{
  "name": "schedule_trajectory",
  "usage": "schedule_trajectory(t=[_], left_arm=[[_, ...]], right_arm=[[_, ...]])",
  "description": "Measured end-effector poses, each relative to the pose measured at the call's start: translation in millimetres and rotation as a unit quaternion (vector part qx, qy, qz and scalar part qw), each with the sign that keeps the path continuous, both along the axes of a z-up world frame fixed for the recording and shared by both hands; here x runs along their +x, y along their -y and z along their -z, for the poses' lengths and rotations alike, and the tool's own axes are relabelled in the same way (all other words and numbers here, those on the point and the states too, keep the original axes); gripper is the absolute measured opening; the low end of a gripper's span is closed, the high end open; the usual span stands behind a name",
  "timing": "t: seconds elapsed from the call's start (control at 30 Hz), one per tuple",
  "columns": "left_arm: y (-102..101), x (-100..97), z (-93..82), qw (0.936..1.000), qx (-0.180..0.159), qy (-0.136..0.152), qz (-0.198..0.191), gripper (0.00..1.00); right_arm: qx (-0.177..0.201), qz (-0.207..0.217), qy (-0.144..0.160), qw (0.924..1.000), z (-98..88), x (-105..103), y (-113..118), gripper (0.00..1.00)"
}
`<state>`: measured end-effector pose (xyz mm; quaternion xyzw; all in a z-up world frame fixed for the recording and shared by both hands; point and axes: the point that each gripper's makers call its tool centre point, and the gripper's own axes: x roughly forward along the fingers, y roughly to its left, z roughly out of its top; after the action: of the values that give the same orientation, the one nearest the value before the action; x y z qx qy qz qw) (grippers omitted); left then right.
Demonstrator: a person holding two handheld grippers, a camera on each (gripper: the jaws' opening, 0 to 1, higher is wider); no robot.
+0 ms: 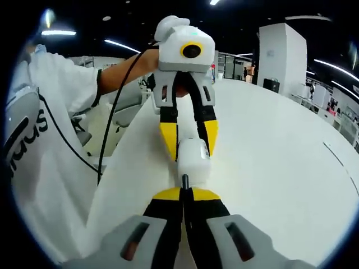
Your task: Plug the desk Type‑C cable into the charger adapter.
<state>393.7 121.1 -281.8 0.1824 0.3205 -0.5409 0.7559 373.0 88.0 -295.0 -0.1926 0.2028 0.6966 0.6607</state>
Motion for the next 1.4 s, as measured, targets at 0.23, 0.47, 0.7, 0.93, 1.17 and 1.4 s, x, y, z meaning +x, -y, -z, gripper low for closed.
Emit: schedule_trajectory(t=[0.23,0.47,0.7,0.93,1.17,1.4], left_arm=[[4,3.8,0.3,0.9999,0.0,-0.007,-0.015,0.21],[2,3.5,2.4,0.9993,0.01,-0.022,-0.026,0.22],[2,3.5,2.4,0.9994,0.006,-0.014,-0.032,0.24],[3,0.7,-2.0,0.9998,-0.001,0.004,-0.017,0.24],[3,4.7,-15.6,0.9995,-0.014,0.019,-0.02,0.28],[5,1.5,-10.0,0.9998,0.005,0.018,-0.004,0.28]], right_arm=[[-0.019,0.01,-0.009,0.9997,-1.1,3,1,0.0],[-0.031,0.005,-0.009,0.9995,-1.1,2,-3,0.0],[-0.018,-0.004,0.021,0.9996,-0.3,3,-1,0.03],[0.016,0.003,0.051,0.9986,-13.5,5,5,0.1],[0.022,0.04,0.08,0.9957,-32.8,16,37,0.13],[-0.044,0.158,0.105,0.9809,-37.4,38,163,0.13]])
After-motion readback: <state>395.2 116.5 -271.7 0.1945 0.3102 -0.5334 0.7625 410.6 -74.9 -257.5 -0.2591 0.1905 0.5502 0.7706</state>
